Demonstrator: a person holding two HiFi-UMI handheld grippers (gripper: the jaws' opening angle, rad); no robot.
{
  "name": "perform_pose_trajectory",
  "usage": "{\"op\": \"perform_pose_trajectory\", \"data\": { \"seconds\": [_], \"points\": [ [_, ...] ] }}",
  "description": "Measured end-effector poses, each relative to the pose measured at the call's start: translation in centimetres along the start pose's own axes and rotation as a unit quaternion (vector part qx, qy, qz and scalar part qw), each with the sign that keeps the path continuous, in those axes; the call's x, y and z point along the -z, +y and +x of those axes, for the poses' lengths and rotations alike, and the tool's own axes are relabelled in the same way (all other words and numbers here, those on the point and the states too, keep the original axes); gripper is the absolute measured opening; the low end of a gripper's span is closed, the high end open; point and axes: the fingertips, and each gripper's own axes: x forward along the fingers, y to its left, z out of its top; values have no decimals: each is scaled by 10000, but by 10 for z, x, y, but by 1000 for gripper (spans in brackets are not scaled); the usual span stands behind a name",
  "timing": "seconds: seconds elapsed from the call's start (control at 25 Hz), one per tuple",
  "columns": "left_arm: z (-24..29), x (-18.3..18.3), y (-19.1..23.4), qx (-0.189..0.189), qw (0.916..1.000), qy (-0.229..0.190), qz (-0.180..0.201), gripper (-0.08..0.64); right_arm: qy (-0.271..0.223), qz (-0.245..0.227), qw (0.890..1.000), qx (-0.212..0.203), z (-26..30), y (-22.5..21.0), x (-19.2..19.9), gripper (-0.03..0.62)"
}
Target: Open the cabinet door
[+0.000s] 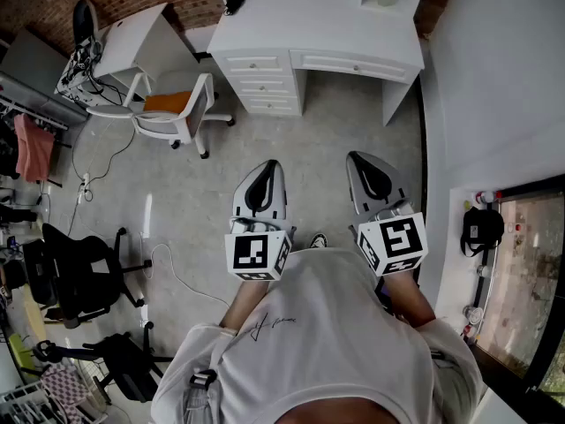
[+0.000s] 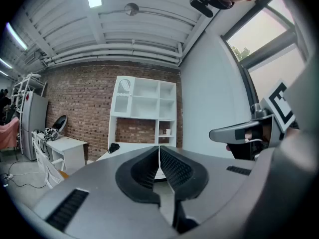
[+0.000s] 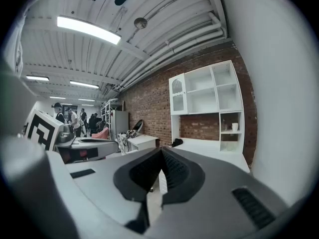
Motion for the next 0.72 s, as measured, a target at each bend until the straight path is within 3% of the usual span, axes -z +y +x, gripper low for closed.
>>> {"op": "perform_pose_trajectory", "data": {
  "seconds": [0.32, 0.52, 0.72],
  "points": [
    [4, 3, 0, 38, 9999, 95, 38, 17, 93, 130, 9999, -6, 2, 1, 15, 23],
    [2, 6, 2, 64, 9999, 151, -14, 17, 40, 732, 9973, 17, 5, -3, 23, 25],
    [15, 18, 13, 80, 9995, 267, -126, 17, 235, 493, 9984, -110, 20, 3, 30, 25]
  ]
}}
